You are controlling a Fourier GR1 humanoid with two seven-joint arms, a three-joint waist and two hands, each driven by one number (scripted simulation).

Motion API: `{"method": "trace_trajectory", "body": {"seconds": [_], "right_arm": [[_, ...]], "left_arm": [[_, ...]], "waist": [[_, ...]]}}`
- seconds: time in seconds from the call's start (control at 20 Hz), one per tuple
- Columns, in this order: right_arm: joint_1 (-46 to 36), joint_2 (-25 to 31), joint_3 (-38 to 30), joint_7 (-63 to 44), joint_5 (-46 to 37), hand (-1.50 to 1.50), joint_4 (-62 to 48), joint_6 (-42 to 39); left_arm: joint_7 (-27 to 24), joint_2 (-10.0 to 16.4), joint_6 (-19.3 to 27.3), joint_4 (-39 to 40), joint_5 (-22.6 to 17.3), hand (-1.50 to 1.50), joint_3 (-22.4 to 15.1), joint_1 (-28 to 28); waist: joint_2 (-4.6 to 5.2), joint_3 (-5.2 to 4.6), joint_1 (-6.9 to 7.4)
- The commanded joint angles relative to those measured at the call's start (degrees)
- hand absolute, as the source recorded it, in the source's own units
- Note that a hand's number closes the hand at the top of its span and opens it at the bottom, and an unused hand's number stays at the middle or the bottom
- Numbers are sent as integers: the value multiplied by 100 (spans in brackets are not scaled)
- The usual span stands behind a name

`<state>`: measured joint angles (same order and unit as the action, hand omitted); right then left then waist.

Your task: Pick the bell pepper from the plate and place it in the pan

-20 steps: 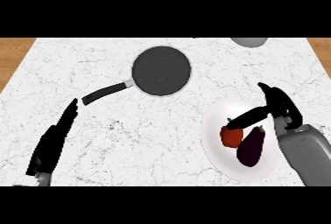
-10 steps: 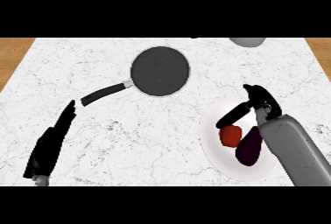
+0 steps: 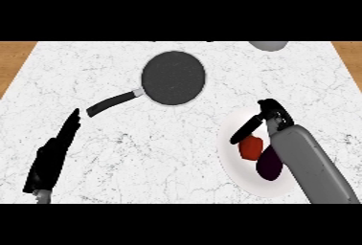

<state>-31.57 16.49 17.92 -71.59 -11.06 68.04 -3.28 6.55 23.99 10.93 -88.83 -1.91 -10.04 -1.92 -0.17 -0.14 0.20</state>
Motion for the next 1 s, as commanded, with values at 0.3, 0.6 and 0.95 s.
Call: {"method": "trace_trajectory", "body": {"seconds": [0.3,0.6,0.95], "right_arm": [[-265,-192,-120,-1349,-12,-150,-300,-174],[3,-412,50,-1221,-232,-150,-513,-10],[144,-643,9,-1136,-433,-150,-382,163]], "left_arm": [[-138,-91,-53,18,98,0,61,-95],[100,-227,87,-269,263,0,-54,-217],[95,-143,-153,-299,199,0,117,-222]], "waist": [[7,7,-16],[8,10,-7],[4,10,-23]]}}
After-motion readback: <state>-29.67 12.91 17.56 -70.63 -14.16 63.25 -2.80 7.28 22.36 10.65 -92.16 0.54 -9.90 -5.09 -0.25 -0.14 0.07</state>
